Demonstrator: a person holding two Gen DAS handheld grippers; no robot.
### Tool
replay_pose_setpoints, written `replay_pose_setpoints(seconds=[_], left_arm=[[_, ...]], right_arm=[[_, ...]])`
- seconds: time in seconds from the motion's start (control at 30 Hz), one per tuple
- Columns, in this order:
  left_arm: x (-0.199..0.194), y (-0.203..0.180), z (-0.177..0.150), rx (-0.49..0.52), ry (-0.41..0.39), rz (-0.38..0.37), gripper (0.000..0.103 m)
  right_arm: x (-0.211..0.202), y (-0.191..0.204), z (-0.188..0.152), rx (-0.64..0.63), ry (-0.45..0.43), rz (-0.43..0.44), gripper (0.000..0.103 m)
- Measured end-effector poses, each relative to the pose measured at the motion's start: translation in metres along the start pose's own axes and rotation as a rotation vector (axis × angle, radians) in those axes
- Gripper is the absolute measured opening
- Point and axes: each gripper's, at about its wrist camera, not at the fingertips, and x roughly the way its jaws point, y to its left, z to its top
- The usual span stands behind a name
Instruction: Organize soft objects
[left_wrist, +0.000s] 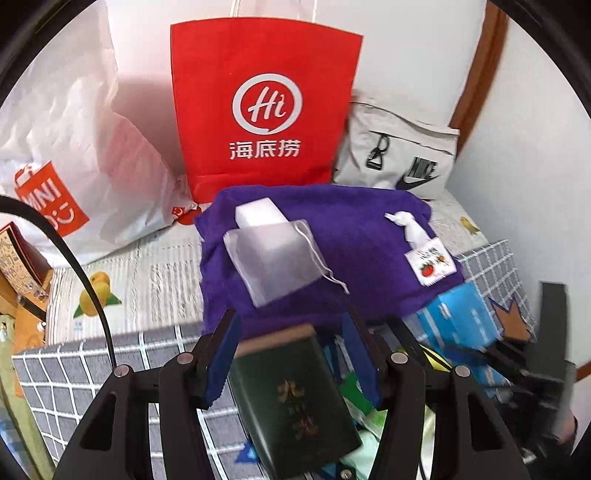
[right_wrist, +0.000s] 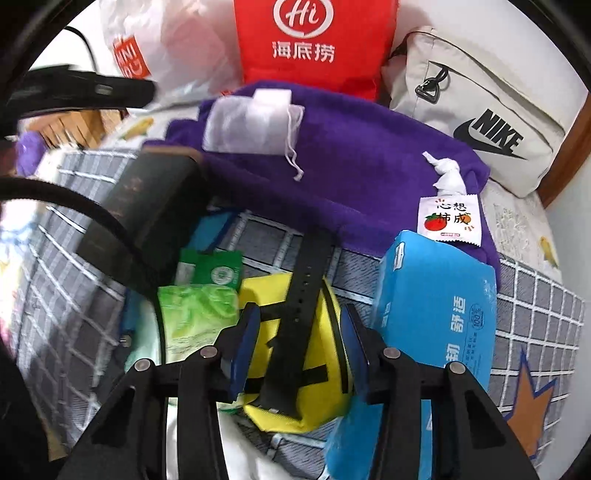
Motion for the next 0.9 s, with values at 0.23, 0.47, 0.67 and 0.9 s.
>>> replay_pose_setpoints(seconds=[0.23,0.47,0.67,0.9], left_arm=[[-0.026,-0.001,-0.024,0.007,-0.031,-0.027,0.059],[-0.037,0.001,-0.034,0.007,-0.045,-0.031,0.059],[-0.041,0.007,-0.040,-0.001,-0.041,-0.018,0.059],[-0.049,0.005,-0.052,0.017,-0.027,0.010,0.059]], right_arm=[[0.025,0.003,0.004,-0.023,0.064,-0.026,0.035],[0.015,-0.005,0.003,0.001,0.048,0.024,0.023],[-0.010,-0.003,0.001,0.016,0.005,0.043,0.022],[-0.011,-0.007,0.001,0.018,0.009,0.057,0.021]])
